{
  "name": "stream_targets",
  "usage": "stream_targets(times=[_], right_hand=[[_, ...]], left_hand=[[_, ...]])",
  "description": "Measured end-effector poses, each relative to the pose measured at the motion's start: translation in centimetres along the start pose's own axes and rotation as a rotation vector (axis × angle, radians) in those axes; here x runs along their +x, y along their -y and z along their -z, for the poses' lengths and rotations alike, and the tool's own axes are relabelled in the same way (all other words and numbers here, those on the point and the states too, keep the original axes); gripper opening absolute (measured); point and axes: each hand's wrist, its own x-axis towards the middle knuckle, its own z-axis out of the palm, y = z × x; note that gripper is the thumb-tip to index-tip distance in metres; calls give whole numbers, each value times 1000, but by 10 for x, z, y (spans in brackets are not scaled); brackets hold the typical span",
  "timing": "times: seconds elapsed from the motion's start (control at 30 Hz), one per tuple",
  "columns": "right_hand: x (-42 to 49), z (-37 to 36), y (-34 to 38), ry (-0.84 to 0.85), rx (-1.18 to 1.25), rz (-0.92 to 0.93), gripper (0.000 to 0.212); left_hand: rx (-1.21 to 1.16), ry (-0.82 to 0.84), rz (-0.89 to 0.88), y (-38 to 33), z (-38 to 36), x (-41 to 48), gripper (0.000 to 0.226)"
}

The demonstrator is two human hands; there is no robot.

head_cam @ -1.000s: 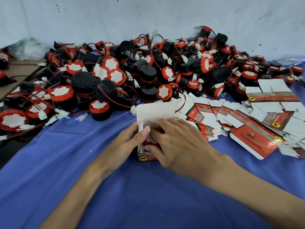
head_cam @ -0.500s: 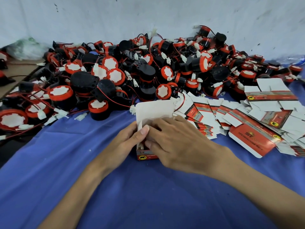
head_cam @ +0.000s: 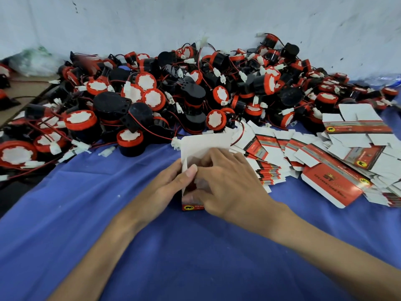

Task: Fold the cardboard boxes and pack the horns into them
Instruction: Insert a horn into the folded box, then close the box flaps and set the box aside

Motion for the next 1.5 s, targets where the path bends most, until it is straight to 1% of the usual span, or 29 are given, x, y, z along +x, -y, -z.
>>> stream_targets(times=[0.1,0.17,0.23,0.33,0.37,0.4,0.43,0.5,0.53,0.57,0.6,0.67,0.7,0.77,0.8,0.87,0.9,0.93,0.97,1.0,1.03,1.07,1.13,1.2,1.27,1.33,1.4,1.47,1.5], right_hand=[[2,-1,5,-37,6,6,26],[1,-4,7,-70,-57,88,25],[-2,-5,6,-55,-115,183,30],[-7,0,1,22,-204,282,53],[-8,1,-1,28,-204,320,57],[-10,0,-3,-7,-142,344,53],[-12,-1,-6,-91,-25,339,43],[-17,-6,-15,-409,225,266,24],[-20,-8,-21,-553,301,192,21],[-22,-12,-26,-643,369,126,21],[-24,-14,-31,-676,450,74,22],[-29,-21,-38,-615,602,39,19],[-31,-24,-42,-578,603,61,16],[-33,-31,-46,-540,445,136,15],[-34,-33,-47,-520,374,173,16],[-34,-33,-47,-482,358,195,16],[-34,-31,-47,-464,429,154,17],[-35,-28,-46,-432,567,65,17],[-34,-25,-44,-392,750,-33,20],[-34,-24,-45,-353,912,-128,26],[-33,-23,-47,-323,1026,-191,32],[-33,-24,-49,-309,1044,-198,34],[-35,-25,-49,-303,961,-113,29],[-36,-28,-48,-310,962,-58,23],[-37,-32,-50,-328,968,-49,26],[-36,-36,-51,-395,872,-51,27],[-34,-40,-51,-516,683,-6,25],[-33,-45,-53,-666,421,110,25],[-32,-46,-55,-718,335,148,24]], left_hand=[[3,-37,26,2,0,3,29],[6,-62,31,2,0,4,20],[-6,-55,20,0,-1,3,24],[-27,-39,7,-2,-4,0,37],[-32,-52,9,-2,-5,-1,38],[-38,-68,11,-3,-6,-1,38],[-43,-82,11,-5,-8,-1,39],[-11,-108,14,-8,-10,2,36],[33,-131,21,-7,-11,3,33],[85,-161,30,-6,-11,5,29],[132,-192,35,-4,-11,7,24],[162,-237,27,0,-13,9,18],[162,-257,7,1,-14,9,21],[177,-321,-69,2,-18,9,25],[187,-357,-111,3,-20,8,24],[229,-389,-194,2,-21,7,17],[261,-390,-237,2,-20,6,17],[315,-393,-277,1,-20,6,20],[373,-392,-308,-1,-19,6,21],[431,-380,-331,-2,-17,5,17],[479,-352,-346,-3,-15,3,9],[517,-320,-348,-4,-13,2,14],[555,-237,-307,-4,-9,-2,38],[603,-188,-264,-4,-6,-5,49],[672,-180,-276,-5,-4,-7,49],[731,-181,-319,-6,-4,-6,45],[785,-179,-382,-5,-3,-5,44],[826,-174,-459,-3,-1,-4,40],[835,-165,-492,-2,-1,-4,38]])
